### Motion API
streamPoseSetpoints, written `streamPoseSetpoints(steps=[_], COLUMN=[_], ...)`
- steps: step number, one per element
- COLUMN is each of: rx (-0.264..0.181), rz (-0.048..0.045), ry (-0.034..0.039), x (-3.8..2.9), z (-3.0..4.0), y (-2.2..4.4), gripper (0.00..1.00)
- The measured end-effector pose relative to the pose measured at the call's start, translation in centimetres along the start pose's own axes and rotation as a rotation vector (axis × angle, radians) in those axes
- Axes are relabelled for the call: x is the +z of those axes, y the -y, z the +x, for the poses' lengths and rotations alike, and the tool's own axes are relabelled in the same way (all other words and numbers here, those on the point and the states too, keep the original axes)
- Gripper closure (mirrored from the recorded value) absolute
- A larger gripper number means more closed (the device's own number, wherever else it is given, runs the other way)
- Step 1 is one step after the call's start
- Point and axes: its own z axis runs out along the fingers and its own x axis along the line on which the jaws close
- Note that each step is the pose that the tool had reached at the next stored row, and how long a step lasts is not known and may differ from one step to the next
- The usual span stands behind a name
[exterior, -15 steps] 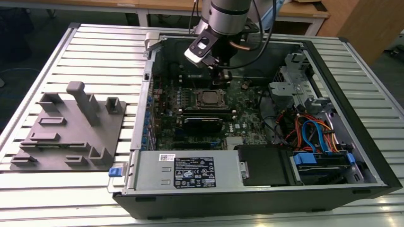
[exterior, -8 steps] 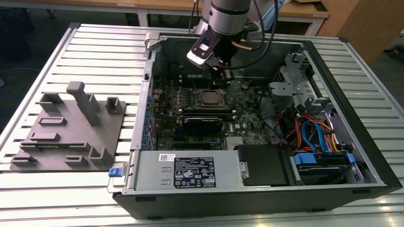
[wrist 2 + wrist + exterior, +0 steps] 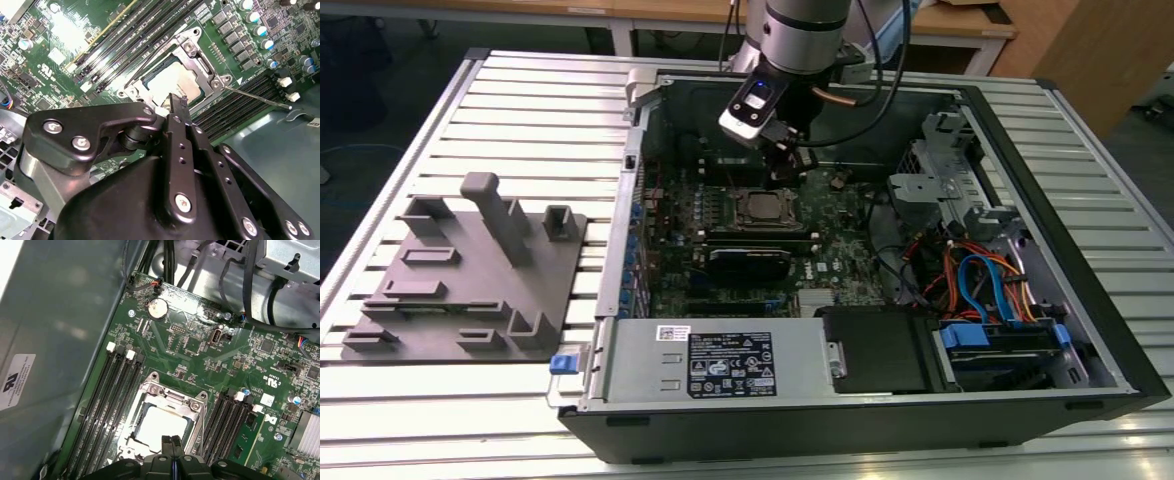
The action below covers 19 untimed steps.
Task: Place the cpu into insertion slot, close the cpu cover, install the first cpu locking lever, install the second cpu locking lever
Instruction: 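Install the first cpu locking lever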
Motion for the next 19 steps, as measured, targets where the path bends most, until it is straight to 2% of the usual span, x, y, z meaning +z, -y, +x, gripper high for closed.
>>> streamPoseSetpoints(steps=[4, 6, 19], rx=[-0.001, -0.018, -0.241], rz=[0.0, -0.0002, -0.0028], ry=[0.0, 0.0004, 0.0061], x=[0.0, 0.0, 0.0], z=[0.0, 0.0, 0.0], y=[0.0, 0.0, 0.0], gripper=[0.9, 0.9, 0.9])
